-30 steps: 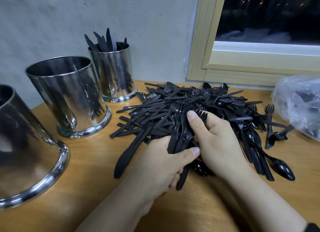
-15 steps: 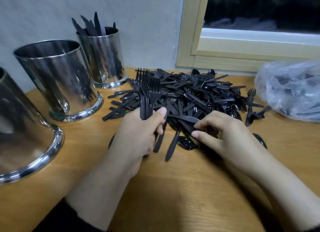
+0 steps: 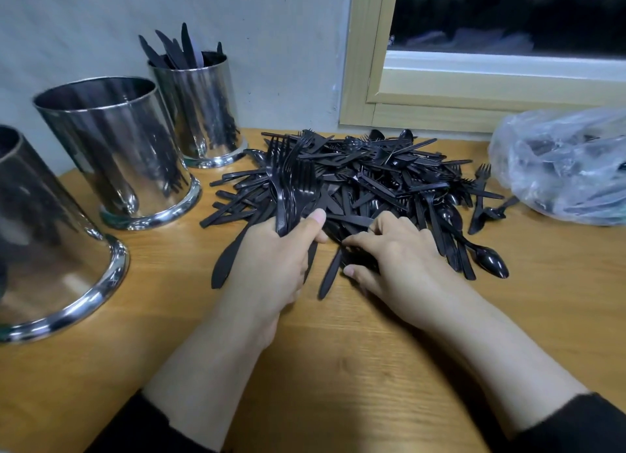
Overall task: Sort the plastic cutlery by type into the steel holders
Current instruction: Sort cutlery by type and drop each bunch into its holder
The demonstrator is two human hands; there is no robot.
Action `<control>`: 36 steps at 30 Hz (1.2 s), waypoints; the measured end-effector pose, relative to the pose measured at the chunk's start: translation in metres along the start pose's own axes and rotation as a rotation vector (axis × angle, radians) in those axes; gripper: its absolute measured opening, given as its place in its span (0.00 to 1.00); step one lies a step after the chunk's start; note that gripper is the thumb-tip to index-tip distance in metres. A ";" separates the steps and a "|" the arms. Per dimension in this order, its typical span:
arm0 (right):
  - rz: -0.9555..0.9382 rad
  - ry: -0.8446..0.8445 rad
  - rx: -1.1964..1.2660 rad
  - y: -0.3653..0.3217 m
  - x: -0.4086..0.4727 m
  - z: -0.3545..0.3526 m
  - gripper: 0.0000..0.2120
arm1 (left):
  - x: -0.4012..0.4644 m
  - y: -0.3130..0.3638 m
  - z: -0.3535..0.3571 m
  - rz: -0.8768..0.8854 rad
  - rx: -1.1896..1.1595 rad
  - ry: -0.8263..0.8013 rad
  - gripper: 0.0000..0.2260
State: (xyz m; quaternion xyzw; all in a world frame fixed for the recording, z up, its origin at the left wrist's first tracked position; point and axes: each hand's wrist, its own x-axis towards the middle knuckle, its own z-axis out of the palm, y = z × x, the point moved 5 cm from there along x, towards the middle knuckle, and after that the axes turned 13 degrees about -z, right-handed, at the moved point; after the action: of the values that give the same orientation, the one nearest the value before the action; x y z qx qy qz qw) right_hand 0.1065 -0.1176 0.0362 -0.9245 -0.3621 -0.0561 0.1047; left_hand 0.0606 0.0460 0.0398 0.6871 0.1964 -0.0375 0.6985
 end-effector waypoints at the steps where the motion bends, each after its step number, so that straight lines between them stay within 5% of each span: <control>1: 0.006 -0.007 -0.001 0.000 0.001 0.001 0.21 | 0.001 0.000 0.000 0.001 0.000 0.002 0.15; 14: 0.023 0.292 0.080 0.004 -0.001 -0.006 0.03 | 0.001 0.000 0.005 0.030 0.043 0.019 0.17; 23: 0.205 0.867 0.553 0.045 -0.031 -0.075 0.06 | -0.004 0.006 0.028 0.074 0.083 0.013 0.14; 32: 0.308 0.860 0.790 0.062 -0.046 -0.066 0.07 | -0.009 0.005 0.047 0.136 0.540 0.132 0.18; 36: 0.279 0.804 0.790 0.067 -0.053 -0.068 0.05 | -0.011 0.004 0.050 0.117 0.514 0.103 0.19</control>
State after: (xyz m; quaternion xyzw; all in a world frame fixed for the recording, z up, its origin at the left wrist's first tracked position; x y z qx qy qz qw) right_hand 0.1115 -0.2165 0.0825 -0.7604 -0.1619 -0.2490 0.5776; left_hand 0.0629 -0.0050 0.0459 0.8532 0.1756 -0.0105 0.4910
